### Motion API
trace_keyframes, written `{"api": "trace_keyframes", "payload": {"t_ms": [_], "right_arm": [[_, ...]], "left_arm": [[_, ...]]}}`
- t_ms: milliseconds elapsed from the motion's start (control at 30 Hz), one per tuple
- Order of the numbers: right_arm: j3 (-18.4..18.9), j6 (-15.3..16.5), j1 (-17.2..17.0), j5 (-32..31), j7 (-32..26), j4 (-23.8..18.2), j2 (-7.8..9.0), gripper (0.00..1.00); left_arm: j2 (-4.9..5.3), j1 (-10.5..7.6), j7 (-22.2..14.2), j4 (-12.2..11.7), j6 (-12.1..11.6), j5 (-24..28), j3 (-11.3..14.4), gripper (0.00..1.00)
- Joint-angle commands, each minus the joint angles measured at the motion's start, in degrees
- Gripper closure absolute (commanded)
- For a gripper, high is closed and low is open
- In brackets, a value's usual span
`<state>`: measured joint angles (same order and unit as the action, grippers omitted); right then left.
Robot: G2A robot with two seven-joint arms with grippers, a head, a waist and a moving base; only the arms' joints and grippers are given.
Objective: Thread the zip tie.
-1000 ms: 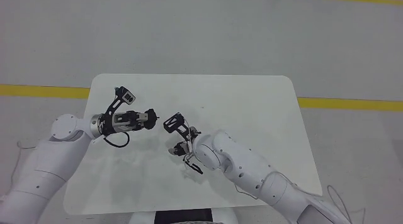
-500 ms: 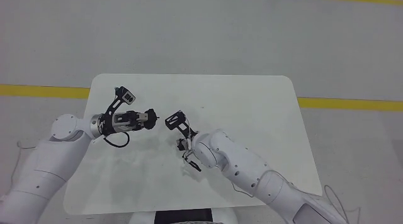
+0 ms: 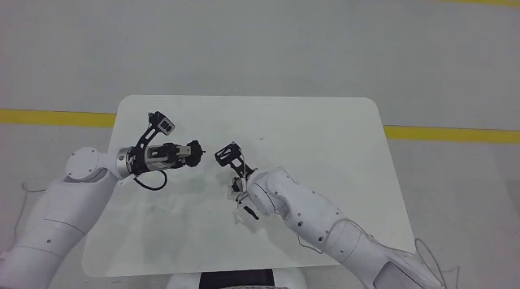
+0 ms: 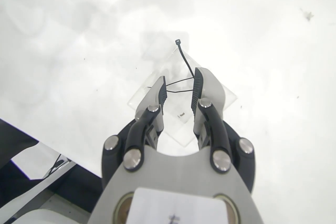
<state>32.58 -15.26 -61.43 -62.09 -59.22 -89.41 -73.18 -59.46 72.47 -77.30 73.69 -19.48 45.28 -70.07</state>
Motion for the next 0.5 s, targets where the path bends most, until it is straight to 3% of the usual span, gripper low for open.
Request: {"api": "trace_keyframes", "payload": {"t_ms": [0, 467], "right_arm": [[-0.01, -0.06, -0.05, -0.58, -0.15, 0.26, -0.18, 0.79], [0.34, -0.59, -0.24, -3.32, -0.64, 2.69, -1.75, 0.79]], "left_arm": [[0.0, 0.0, 0.0, 0.0, 0.0, 0.0, 0.0, 1.0], [0.0, 0.0, 0.0, 0.0, 0.0, 0.0, 0.0, 1.0]]}}
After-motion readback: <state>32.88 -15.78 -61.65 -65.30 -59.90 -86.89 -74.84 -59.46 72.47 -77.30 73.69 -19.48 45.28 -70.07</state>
